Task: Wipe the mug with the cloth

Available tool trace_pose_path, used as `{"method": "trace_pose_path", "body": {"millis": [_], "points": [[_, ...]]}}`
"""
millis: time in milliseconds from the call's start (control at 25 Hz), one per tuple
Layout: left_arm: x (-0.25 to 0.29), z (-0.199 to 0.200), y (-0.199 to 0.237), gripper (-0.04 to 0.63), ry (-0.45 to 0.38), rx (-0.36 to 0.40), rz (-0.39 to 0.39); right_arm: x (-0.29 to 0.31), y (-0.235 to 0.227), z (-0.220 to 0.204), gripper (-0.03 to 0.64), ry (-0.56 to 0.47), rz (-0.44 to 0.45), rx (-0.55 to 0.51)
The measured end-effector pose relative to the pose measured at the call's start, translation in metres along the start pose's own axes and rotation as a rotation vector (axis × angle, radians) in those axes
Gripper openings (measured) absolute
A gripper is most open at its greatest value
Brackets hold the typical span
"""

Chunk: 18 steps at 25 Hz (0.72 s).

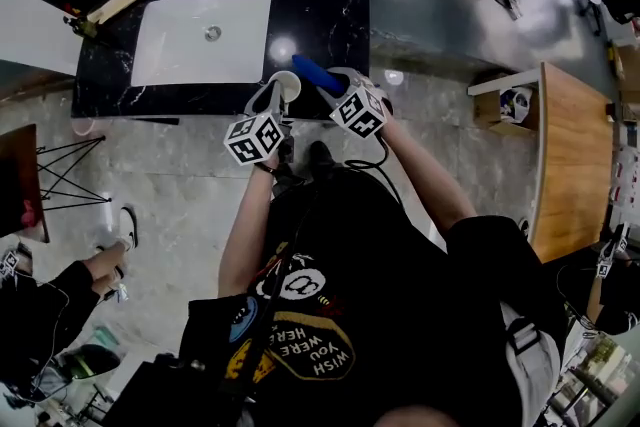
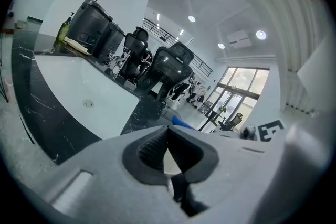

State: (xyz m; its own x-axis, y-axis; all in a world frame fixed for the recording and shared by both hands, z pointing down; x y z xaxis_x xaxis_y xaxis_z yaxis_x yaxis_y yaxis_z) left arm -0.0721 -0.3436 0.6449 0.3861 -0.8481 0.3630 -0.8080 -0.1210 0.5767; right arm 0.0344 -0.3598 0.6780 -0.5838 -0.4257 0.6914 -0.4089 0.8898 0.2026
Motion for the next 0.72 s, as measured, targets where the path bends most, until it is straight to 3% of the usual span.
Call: {"method": "trace_pose_path", "body": {"millis": [120, 240, 480, 600, 720], "points": [[0.000, -0.002, 0.000, 0.003, -0.006, -0.025, 0.006, 0.019, -0.014, -0.009, 0.120, 0.085, -0.027, 0.001], [-0.002, -0.007, -0.001, 0.003, -0.011, -0.041, 0.019, 0.028, 0.007, -0.012, 0.120, 0.132, 0.012, -0.048], [-0.002, -0.005, 0.001, 0.003, -0.029, -0.081, 0.012, 0.001, 0.064, -0.005, 0.120, 0.070, 0.094, -0.142], [-0.003, -0.006, 0.001, 0.003, -0.032, -0.087, 0.008, -0.012, 0.077, -0.005, 0.118, 0.033, 0.127, -0.140], [-0.003, -0.007, 0.000, 0.003, -0.022, -0.082, 0.003, -0.011, 0.055, -0.015, 0.118, 0.041, 0.085, -0.072]]}}
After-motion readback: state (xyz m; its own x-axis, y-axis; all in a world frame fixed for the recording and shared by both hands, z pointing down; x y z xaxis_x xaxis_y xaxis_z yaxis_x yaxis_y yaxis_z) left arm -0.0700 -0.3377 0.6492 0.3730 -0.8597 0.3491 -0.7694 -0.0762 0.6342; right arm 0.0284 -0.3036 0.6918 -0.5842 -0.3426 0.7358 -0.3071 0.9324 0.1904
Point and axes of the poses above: the fingertips, and each gripper's own axes: x forward along the fingers, y to its left, z out of its top, the point moved 1 cm from there along -x, backward along the fingers, and after that the axes turned 1 degree about y, right-handed, at the moved point
